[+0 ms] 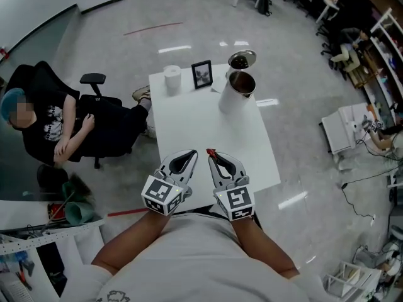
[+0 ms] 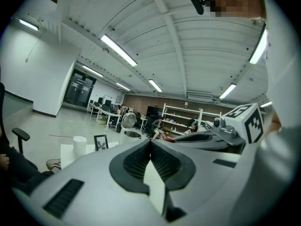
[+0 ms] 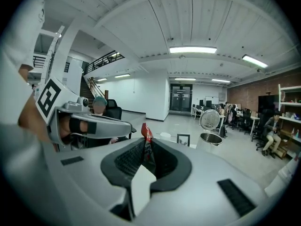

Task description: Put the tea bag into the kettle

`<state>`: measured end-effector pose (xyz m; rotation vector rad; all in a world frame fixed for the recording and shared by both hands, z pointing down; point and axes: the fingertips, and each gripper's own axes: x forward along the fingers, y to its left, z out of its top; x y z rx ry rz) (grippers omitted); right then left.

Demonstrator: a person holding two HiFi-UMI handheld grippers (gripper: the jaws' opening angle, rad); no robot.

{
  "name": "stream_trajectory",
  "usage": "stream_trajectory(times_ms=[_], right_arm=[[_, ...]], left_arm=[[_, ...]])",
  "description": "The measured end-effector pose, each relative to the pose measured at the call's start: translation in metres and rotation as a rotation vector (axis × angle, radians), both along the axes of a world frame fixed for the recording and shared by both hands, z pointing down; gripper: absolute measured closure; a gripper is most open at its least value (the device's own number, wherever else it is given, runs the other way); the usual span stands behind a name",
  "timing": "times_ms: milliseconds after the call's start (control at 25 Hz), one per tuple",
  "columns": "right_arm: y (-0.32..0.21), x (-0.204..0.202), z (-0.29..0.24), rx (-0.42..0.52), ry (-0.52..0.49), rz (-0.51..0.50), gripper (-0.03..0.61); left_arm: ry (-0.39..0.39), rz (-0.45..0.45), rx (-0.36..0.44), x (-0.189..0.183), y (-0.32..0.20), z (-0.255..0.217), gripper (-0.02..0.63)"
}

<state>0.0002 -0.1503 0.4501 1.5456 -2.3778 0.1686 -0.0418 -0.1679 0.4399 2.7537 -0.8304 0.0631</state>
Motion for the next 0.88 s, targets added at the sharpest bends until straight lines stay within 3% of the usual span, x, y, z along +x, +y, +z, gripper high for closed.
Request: stream_trajectory(times_ms=[360, 600, 880], right_arm=[[0.044, -0.034, -0.001, 0.006, 0.013, 0.047, 0.531], [0.050, -0.013, -0.015, 0.047, 0.021, 0.104, 0.532], [0.045, 0.020, -0.019, 0.077, 0.010, 0.096, 0.531]], left_arm=[[0.048, 0.065, 0.005, -0.022, 0.031, -0.003, 0.603], [0.068, 0.103, 0.048, -0.006, 0.033, -0.017, 0.603], [0.058, 0.082, 0.062, 0.025, 0.026, -0.022, 0.603]])
